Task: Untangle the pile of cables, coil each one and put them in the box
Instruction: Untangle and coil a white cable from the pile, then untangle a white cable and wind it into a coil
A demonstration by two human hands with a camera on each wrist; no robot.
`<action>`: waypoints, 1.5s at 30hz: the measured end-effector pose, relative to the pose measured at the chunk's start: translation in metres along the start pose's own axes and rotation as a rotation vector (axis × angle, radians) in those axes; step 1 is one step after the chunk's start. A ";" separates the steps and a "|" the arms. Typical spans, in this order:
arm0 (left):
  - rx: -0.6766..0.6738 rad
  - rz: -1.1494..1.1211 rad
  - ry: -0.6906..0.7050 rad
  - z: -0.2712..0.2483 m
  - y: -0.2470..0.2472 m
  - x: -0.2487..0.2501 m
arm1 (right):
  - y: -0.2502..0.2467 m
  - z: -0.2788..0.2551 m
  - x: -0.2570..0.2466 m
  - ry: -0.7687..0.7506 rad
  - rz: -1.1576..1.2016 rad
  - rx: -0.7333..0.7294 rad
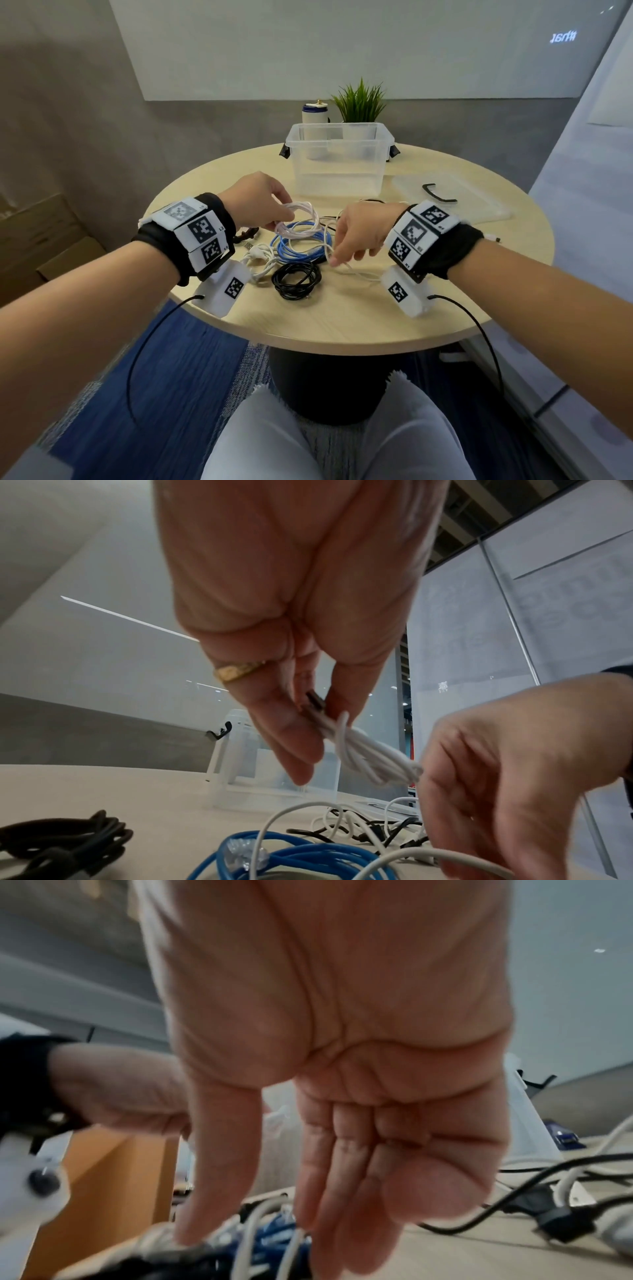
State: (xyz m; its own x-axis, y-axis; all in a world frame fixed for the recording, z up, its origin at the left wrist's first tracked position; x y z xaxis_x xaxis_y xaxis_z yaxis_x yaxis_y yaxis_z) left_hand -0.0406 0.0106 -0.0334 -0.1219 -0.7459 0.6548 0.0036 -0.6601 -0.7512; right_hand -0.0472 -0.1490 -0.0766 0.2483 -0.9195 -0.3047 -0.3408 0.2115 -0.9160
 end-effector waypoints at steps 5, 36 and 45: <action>0.008 -0.046 -0.037 -0.003 -0.005 -0.010 | 0.002 -0.004 0.005 0.040 -0.145 -0.005; 0.171 -0.197 0.330 0.012 0.017 0.075 | -0.092 -0.026 0.042 -0.215 0.507 0.672; 0.178 -0.098 0.396 0.019 0.014 0.083 | -0.079 -0.020 0.034 -0.289 0.462 0.575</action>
State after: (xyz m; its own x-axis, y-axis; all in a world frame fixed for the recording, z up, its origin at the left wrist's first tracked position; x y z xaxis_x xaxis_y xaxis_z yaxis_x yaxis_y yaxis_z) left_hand -0.0318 -0.0622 0.0121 -0.5005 -0.6101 0.6142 0.1394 -0.7570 -0.6384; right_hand -0.0298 -0.2037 -0.0091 0.4484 -0.5911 -0.6705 0.0359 0.7614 -0.6473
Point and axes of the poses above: each hand's wrist, its own z-axis towards the middle knuckle, its own y-axis out of the palm, x = y × z, the point moved 7 cm from there along z, towards the middle knuckle, and after that the axes turned 5 degrees about -z, right-handed, at the moved point
